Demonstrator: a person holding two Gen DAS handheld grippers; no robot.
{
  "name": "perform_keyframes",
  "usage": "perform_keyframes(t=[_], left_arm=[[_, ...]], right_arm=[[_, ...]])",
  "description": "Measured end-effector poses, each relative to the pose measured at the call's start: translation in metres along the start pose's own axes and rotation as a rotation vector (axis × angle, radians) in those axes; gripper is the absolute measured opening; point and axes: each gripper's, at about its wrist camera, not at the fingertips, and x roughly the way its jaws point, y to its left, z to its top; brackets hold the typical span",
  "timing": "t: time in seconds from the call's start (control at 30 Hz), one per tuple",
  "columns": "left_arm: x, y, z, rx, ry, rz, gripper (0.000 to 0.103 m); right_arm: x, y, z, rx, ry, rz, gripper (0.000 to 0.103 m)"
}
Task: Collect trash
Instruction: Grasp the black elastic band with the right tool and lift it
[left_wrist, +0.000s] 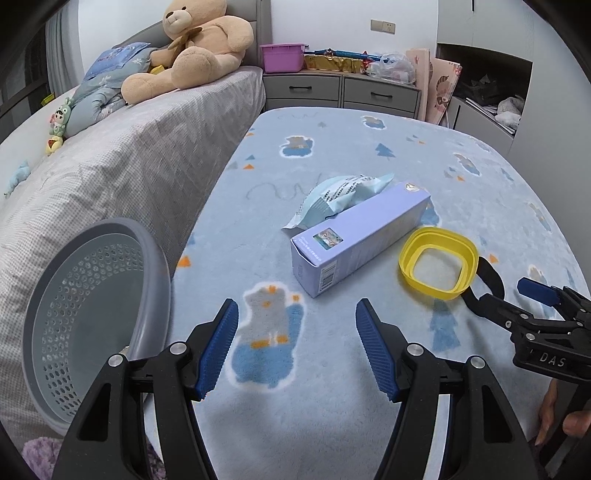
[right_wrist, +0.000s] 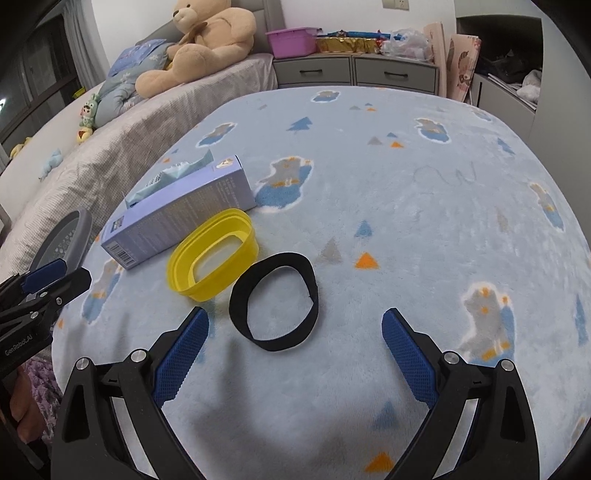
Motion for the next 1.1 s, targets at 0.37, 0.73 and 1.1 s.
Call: perform_keyframes(t=[0.37, 0.73, 1.1], left_arm=[[0.011, 0.001, 0.000, -0.012, 0.016, 0.001, 0.064], [0.013, -0.017, 0.000, 0.001, 0.026, -0.025, 0.063], [0.021, -0.062, 0.004, 0.060, 0.046, -0.078, 0.064]], right_arm=[[0.019, 0.012, 0.006, -0.071, 0.034, -0.106, 0.073], [0.007, -0.008, 0.002, 0.004, 0.017, -0.079, 0.019], [-0.010, -0.031, -0.001, 0.060, -0.020, -0.044, 0.014]])
